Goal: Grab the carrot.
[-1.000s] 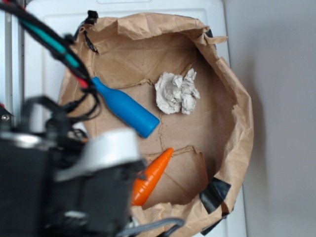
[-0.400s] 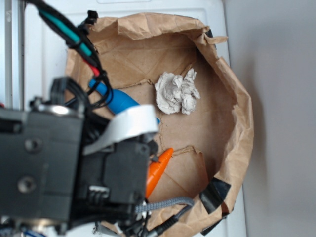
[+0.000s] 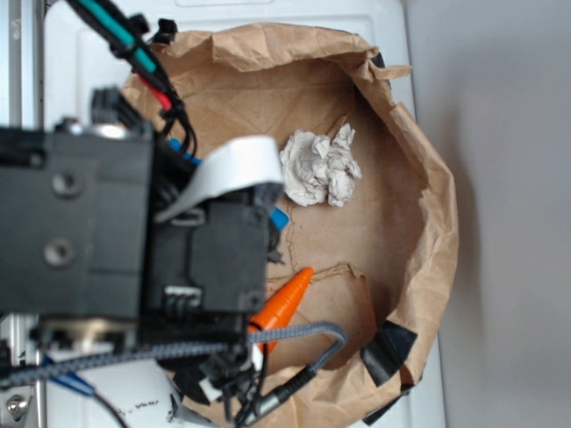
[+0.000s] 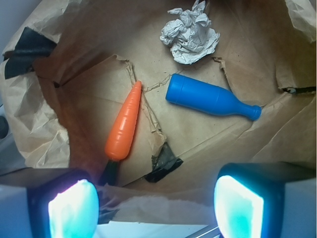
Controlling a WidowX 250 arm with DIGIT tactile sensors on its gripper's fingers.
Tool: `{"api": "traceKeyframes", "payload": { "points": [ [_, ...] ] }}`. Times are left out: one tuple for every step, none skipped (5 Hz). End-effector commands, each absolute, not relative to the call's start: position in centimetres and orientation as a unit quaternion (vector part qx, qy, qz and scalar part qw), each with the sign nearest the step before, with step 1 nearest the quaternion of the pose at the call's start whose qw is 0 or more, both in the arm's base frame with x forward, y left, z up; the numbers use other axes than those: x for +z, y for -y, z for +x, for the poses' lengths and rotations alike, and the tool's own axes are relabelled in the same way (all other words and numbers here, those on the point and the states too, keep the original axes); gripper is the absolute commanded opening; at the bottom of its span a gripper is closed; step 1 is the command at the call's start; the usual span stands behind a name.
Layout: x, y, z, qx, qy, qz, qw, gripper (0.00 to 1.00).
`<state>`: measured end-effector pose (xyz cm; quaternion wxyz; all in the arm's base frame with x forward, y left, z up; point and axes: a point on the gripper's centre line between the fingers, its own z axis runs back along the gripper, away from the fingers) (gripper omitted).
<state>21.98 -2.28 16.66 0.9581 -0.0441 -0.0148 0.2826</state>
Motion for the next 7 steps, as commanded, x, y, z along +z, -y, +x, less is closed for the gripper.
{"api": "traceKeyframes", "payload": {
  "points": [
    [14.1,-0.2,25.5,0.331,0.053,-0.029,0.942,1.00],
    [11.5,0.0,27.4,0.347,0.054,0.000,0.937,1.00],
    [9.9,0.9,28.3,0.358,0.045,0.015,0.933,1.00],
    [9.7,3.0,26.9,0.365,0.042,-0.005,0.930,1.00],
    [9.3,4.1,26.0,0.388,0.041,-0.032,0.920,1.00],
    [8.0,4.9,26.3,0.420,0.025,-0.040,0.906,1.00],
    [6.4,5.3,27.0,0.436,0.025,-0.041,0.899,1.00]
  ]
}}
